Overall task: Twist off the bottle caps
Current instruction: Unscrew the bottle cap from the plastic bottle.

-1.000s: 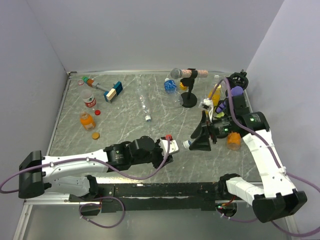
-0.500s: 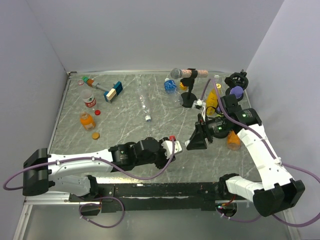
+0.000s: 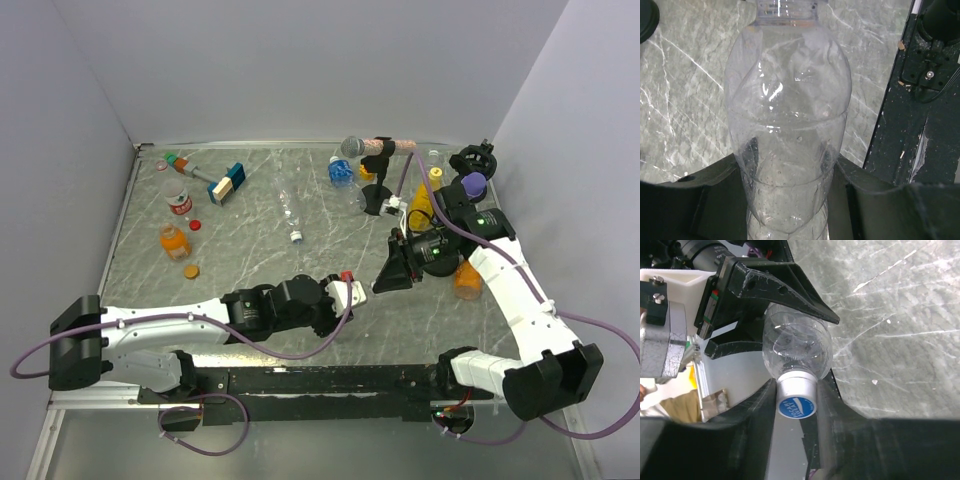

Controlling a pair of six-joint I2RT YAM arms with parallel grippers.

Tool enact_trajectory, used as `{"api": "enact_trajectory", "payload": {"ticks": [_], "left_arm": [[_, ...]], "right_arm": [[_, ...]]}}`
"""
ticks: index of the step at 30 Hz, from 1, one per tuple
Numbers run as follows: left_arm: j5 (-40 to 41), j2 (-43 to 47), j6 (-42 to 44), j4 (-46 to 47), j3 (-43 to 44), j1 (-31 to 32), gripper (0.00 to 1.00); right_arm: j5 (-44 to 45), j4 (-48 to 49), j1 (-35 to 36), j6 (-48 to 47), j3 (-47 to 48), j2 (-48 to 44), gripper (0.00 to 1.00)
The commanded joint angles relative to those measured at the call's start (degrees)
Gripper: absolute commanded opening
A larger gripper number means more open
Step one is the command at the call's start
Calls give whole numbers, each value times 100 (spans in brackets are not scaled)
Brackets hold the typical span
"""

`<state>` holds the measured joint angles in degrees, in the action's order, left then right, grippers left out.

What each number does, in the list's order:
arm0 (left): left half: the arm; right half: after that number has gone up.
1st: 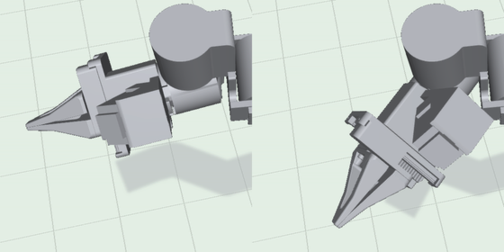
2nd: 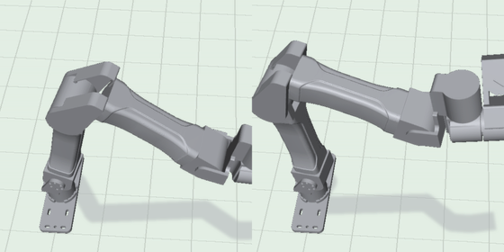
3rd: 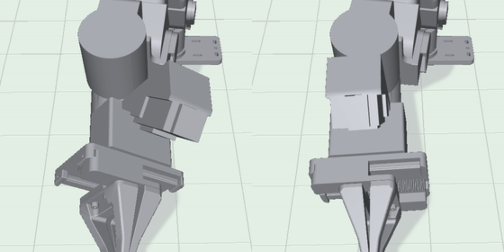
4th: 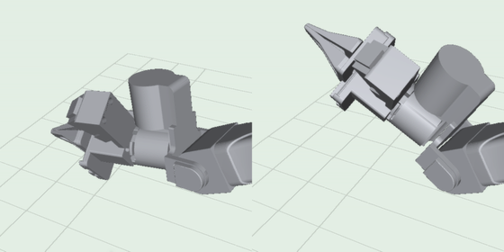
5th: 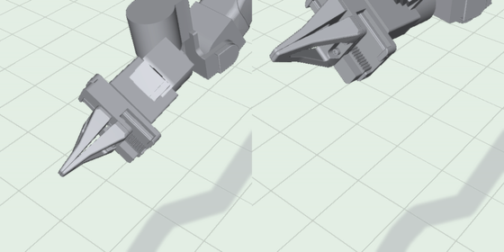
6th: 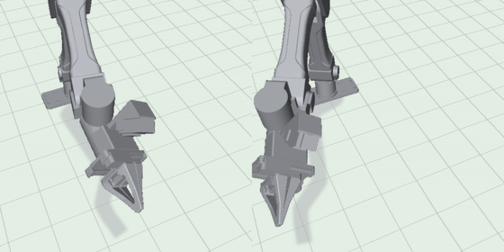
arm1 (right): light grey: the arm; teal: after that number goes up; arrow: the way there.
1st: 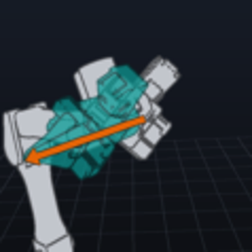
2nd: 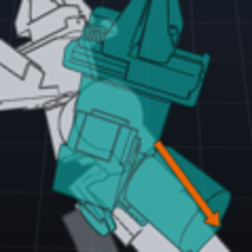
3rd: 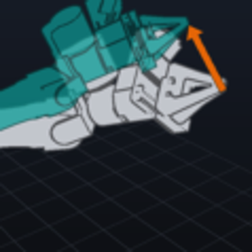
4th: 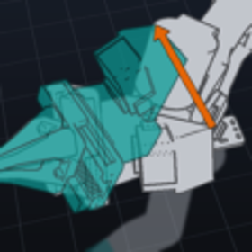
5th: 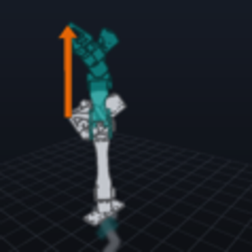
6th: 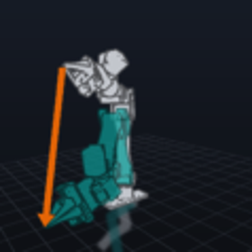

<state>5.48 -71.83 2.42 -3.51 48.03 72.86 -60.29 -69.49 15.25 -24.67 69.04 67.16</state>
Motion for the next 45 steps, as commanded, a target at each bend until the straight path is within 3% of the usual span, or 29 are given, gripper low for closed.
{"api": "enact_trajectory", "payload": {"ticks": [1,3,6,13,16,19,23,27,29,33,34,38,43,45], "left_arm": [[129,169,48,553,31,26,18],[59,205,22,588,-39,-8,18],[-422,354,-65,745,-188,-210,19],[-3602,811,-908,1905,-874,-1624,19],[-4404,671,-1102,2187,-901,-1985,19],[-4669,460,-1042,2048,-699,-2030,18],[-4635,319,-857,1793,-409,-2039,18],[-4433,223,-594,1389,-163,-2048,18],[-4266,179,-497,1231,-92,-2048,18],[-3783,248,-409,984,-66,-2039,18],[-3617,284,-391,923,-74,-2039,18],[-2800,529,-312,677,-136,-1881,18],[-1192,670,92,203,-22,-1319,18],[-612,732,189,166,31,-1082,18]], "right_arm": [[-360,-257,40,-231,338,25,26],[-448,-406,40,-372,417,52,15],[-571,-635,75,-670,558,96,6],[-326,-505,680,-1821,699,-202,0],[-167,-92,979,-2523,568,-562,0],[-36,523,1086,-2981,357,-861,0],[35,-246,1112,-3903,803,-424,0],[237,-93,1112,-3688,752,-352,1],[412,137,1112,-3153,778,-379,12],[607,174,972,-2035,1339,-308,78],[545,138,876,-1790,1497,-326,85],[141,251,297,-929,1842,-510,99],[-141,1340,-556,1039,1017,-844,99],[-481,1430,-776,1323,683,-783,99]]}}
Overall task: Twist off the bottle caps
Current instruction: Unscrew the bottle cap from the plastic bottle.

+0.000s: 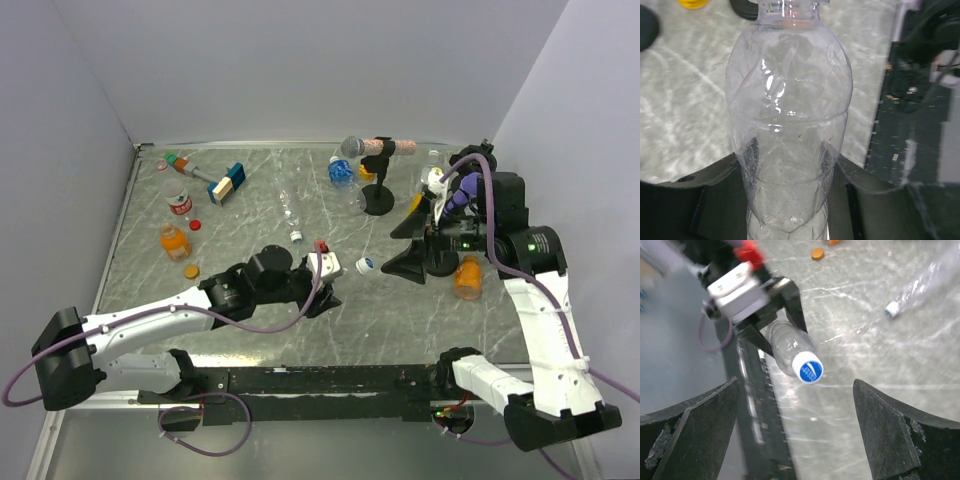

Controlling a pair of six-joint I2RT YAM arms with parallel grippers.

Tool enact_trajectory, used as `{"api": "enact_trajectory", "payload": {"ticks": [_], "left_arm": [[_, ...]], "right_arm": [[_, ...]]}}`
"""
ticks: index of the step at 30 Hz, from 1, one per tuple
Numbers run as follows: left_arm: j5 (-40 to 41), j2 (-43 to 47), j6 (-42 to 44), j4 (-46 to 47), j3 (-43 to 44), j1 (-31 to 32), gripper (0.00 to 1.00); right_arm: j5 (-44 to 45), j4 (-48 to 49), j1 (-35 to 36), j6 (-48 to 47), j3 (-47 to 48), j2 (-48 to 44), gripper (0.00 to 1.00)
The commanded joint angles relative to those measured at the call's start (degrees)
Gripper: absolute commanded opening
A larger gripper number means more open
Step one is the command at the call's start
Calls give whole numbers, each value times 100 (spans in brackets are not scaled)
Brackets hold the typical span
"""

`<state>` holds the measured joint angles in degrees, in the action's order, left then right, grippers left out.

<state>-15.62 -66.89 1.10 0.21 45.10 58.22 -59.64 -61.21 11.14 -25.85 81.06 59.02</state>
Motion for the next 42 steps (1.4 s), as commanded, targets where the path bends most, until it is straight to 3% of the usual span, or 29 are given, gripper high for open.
{"api": "enact_trajectory", "payload": {"ticks": [1,5,9,15,21,29,38,42], "left_arm": [[1761,247,364,-205,341,505,18],[2702,142,549,-196,438,814,18],[3099,-25,672,-170,561,937,18],[3188,-315,602,-100,710,972,18],[3144,-500,558,-100,877,990,17],[3038,-527,487,-117,869,1007,18],[2977,-491,505,-126,851,1025,17],[2758,-439,461,-109,790,1025,17]], "right_arm": [[-723,610,-454,1494,-703,65,99],[-734,628,-507,1670,-1065,205,99],[-795,242,-498,1539,-934,626,98],[-962,-268,-332,1152,-600,1243,84],[-769,-49,-68,1310,-477,1331,84],[-646,-49,-68,1389,-257,1568,70],[-742,-101,-50,1302,-213,1691,30],[-883,-496,46,610,-99,1718,10]]}}
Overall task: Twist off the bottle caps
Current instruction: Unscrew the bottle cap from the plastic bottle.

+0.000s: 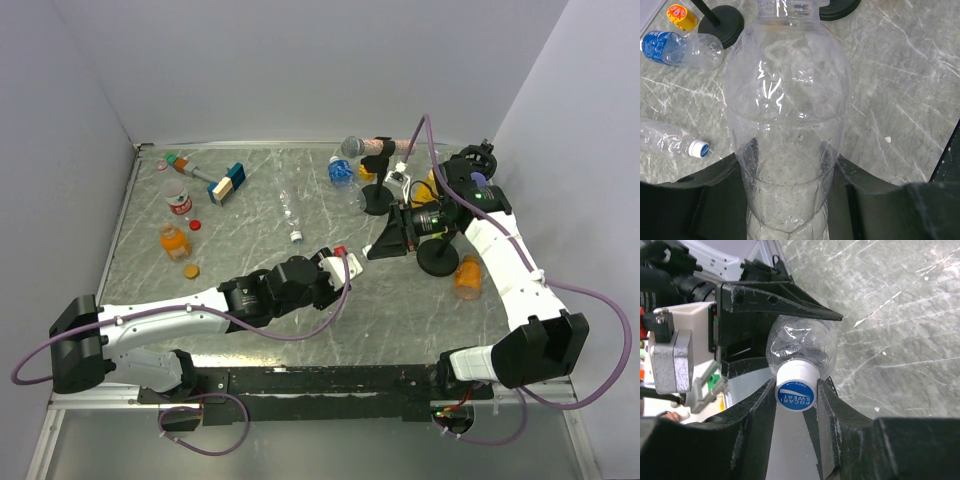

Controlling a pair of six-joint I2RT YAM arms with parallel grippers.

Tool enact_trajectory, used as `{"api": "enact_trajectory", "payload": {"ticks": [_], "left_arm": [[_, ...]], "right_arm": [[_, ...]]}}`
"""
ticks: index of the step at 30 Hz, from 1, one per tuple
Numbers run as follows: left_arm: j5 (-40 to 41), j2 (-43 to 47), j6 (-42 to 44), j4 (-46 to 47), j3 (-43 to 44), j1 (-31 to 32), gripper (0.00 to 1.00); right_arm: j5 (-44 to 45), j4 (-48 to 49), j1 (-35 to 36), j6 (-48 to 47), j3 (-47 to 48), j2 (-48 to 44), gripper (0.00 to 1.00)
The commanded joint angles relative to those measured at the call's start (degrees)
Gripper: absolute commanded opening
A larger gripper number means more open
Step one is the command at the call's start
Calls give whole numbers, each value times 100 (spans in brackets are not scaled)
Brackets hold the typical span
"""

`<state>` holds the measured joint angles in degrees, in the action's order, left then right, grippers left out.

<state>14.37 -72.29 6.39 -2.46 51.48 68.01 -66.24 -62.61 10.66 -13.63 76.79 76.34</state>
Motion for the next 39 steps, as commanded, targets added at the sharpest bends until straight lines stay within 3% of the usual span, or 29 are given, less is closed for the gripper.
{"api": "enact_trajectory", "payload": {"ticks": [1,5,10,14,21,27,35,39], "left_arm": [[-390,127,-68,184,117,37,17],[-1381,277,-208,193,-7,-147,17],[-3480,584,-595,439,-287,-867,17],[-4653,629,-947,501,-341,-1289,17],[-4172,558,-710,70,-270,-1325,17],[-3688,698,-718,202,-481,-1316,17],[-3292,892,-710,167,-552,-1264,17],[-3055,927,-815,202,-701,-1132,17]], "right_arm": [[-249,-505,138,-902,371,-5,7],[-372,-1077,375,-2386,433,-31,0],[-408,-1826,753,-5040,302,-434,0],[-48,-632,973,-4826,-357,-1015,0],[-48,-710,991,-4211,-182,-602,7],[252,-235,947,-3586,-428,-892,27],[445,81,509,-3235,-621,-1480,87],[173,205,114,-3199,-832,-1806,96]]}}
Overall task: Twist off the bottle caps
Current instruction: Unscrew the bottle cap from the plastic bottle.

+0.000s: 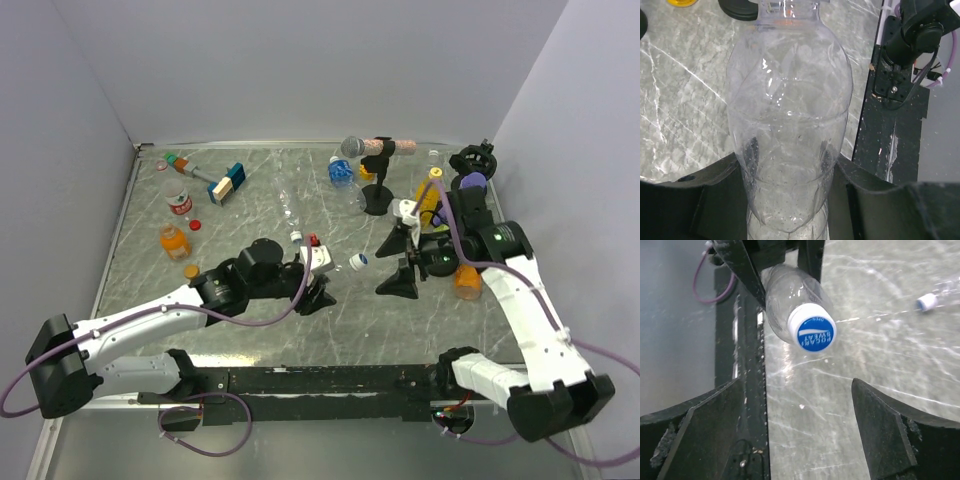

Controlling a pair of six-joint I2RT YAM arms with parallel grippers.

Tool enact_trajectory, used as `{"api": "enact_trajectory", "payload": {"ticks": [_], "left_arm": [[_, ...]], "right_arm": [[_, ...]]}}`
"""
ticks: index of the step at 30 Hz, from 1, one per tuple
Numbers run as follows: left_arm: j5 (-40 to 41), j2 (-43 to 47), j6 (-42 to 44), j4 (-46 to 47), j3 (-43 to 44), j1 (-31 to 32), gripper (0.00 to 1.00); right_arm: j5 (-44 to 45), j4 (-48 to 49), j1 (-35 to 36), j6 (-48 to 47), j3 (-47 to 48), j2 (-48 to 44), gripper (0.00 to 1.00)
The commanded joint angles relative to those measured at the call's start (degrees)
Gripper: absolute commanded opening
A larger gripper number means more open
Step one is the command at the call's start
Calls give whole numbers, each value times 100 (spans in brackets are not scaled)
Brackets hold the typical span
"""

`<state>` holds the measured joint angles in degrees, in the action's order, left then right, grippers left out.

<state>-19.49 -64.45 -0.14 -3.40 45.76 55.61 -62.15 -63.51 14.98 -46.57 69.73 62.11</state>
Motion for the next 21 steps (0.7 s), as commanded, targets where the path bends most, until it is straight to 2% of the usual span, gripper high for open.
{"api": "enact_trajectory", "payload": {"ticks": [1,7,12,16,21], "left_arm": [[375,151,-188,296,-172,142,17],[726,178,-311,472,-295,318,17],[1139,-50,-180,349,-59,494,17],[1544,-217,-65,155,118,678,17],[1772,-218,-56,296,91,784,17]], "right_arm": [[-341,321,-425,104,-179,-436,96],[-780,1137,-988,727,-917,-910,99],[-922,2069,-1059,1640,-1488,-1209,99],[-966,2447,-1067,2133,-1656,-1210,99],[-598,2940,-1059,3091,-1726,-1139,99]]}}
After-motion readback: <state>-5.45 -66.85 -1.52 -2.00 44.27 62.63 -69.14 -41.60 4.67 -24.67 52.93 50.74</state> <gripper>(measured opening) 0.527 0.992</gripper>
